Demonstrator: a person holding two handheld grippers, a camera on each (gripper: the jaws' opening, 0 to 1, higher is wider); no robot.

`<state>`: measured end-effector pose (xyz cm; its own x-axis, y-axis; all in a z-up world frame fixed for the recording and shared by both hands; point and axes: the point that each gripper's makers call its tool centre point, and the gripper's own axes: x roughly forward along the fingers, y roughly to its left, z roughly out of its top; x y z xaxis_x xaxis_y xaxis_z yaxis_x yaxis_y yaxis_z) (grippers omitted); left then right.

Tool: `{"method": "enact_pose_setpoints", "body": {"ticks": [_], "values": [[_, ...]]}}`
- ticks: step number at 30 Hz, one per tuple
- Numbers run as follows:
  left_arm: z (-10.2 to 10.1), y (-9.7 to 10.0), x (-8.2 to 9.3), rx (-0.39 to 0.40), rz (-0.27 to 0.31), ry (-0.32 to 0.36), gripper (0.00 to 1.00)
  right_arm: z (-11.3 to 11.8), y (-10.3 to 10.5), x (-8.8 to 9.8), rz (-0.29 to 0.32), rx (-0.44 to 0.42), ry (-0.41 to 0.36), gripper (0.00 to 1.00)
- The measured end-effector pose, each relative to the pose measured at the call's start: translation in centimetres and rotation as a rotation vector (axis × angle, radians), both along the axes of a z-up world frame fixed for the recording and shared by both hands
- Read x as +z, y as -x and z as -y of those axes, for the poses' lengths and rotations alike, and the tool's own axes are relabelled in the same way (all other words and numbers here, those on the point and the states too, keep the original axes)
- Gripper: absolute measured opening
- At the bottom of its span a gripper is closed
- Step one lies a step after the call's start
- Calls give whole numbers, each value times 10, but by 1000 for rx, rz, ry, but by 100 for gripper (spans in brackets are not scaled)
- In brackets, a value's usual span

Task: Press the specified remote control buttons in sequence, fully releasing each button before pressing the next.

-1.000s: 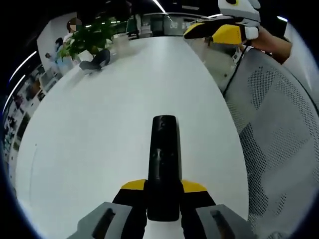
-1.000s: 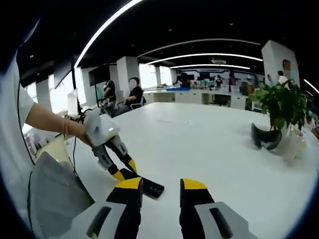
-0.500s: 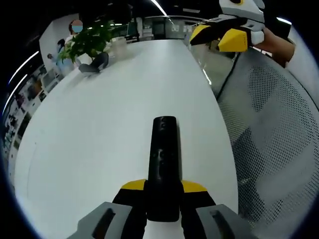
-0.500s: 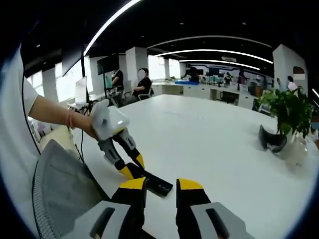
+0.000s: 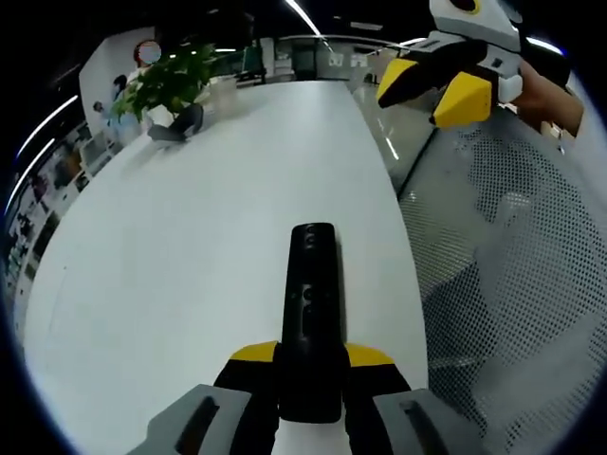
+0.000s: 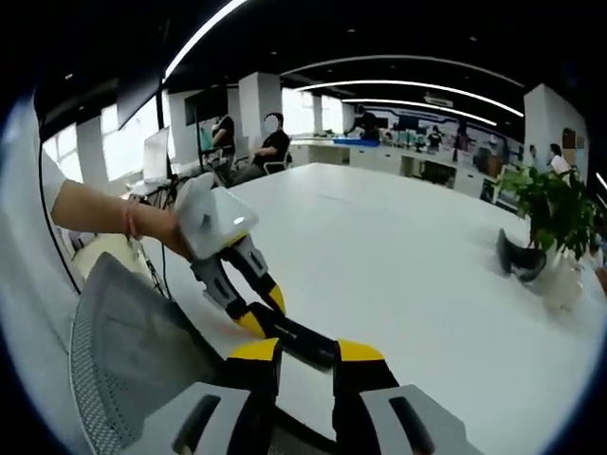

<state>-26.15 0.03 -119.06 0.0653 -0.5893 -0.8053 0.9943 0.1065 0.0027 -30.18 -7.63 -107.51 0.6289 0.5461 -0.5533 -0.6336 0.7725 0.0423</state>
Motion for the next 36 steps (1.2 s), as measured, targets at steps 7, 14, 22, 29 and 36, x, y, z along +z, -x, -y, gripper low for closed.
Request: {"method": "enact_pose_setpoints", "body": {"ticks": [7, 14, 22, 29, 36], "values": [[0, 4, 0, 8, -8, -11, 24, -11, 3, -2, -18, 92, 13, 13], [0, 5, 1, 3, -6, -14, 24, -11, -14, -3, -21, 182, 14, 11], [0, 7, 1, -33, -6, -18, 24, -9, -33, -3, -15, 272, 44, 8], [0, 7, 1, -23, -6, -9, 24, -7, -44, -16, -24, 361, 123, 4], [1, 7, 1, -25, -5, -12, 24, -5, -46, -38, -78, 462, 203, 1]]}}
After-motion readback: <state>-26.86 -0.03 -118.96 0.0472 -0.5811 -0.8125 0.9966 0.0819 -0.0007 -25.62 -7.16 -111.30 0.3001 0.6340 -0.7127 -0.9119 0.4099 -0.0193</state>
